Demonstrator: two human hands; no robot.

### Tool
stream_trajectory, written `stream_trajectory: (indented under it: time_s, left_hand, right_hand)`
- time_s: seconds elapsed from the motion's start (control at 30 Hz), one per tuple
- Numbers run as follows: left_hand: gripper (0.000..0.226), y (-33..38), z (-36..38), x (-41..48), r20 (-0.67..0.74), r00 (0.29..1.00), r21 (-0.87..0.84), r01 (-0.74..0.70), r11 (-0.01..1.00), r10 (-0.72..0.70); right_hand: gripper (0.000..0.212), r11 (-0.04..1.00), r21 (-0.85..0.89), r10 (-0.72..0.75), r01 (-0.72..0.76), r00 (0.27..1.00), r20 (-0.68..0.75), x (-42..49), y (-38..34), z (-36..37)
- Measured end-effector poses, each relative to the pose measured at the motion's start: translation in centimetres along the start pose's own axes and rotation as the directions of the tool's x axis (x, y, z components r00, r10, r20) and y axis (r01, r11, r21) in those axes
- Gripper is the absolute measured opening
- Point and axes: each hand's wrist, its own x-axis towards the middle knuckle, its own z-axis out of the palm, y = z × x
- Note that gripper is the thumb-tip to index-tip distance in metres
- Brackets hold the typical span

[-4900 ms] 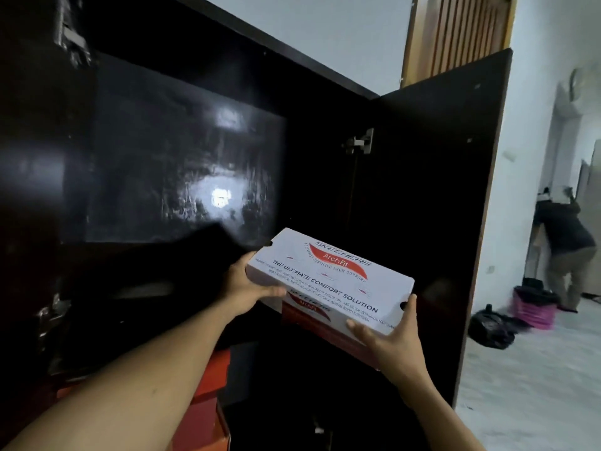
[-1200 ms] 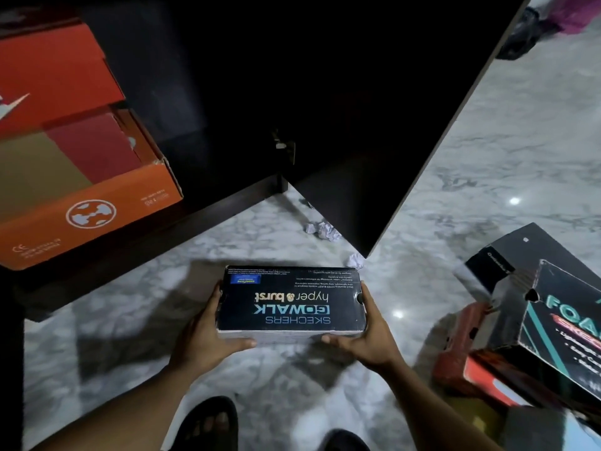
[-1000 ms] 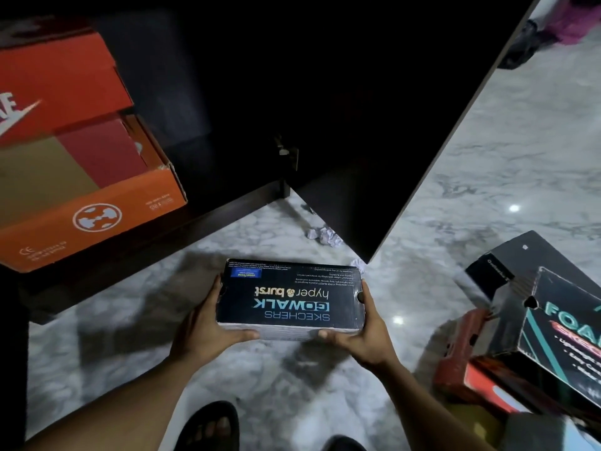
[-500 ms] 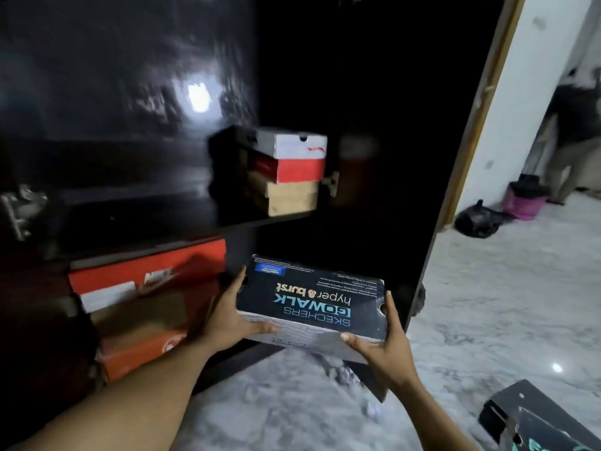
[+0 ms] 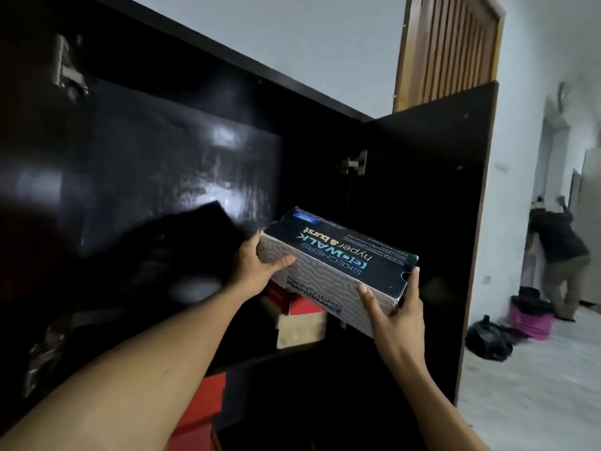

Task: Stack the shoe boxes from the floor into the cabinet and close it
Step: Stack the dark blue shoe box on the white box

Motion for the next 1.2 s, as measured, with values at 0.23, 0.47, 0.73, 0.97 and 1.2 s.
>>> stream_trajectory:
  time_s: [0.23,0.47,0.73,0.97,1.2]
  left_hand:
    - [0.087,-1.6,4.1,6.7,0.058,0.994,-0.088,0.099,0.991,-0.094]
    - [0.062,-3.5,7.2,7.9,0.128,0.990,-0.028,0.071,0.997,-0.066]
    - [0.088,-3.8,8.4,7.5,0.182,0.983,-0.029,0.045,0.999,-0.039]
    - [0.085,-4.9,8.3,9.1,0.171,0.983,0.144,0.048,0.988,-0.072]
    - [0.079,-5.9,9.7,10.7,0.169,0.980,0.159,0.077,0.984,-0.104]
  right_hand:
    - [0.093,0.989,-0.149,-0.018,0.011,0.999,-0.048,4.3,3.3,5.6]
    - [0.062,0.981,-0.163,-0.108,0.107,0.994,0.005,4.8,5.8,8.4]
    - [0.055,0.941,-0.286,-0.112,0.178,0.966,0.232,8.4,7.7,11.4]
    - [0.051,0.915,-0.327,-0.079,0.236,0.900,0.429,11.6,8.2,13.5]
    - [0.067,0.868,-0.431,0.018,0.248,0.850,0.526,13.2,9.1,15.7]
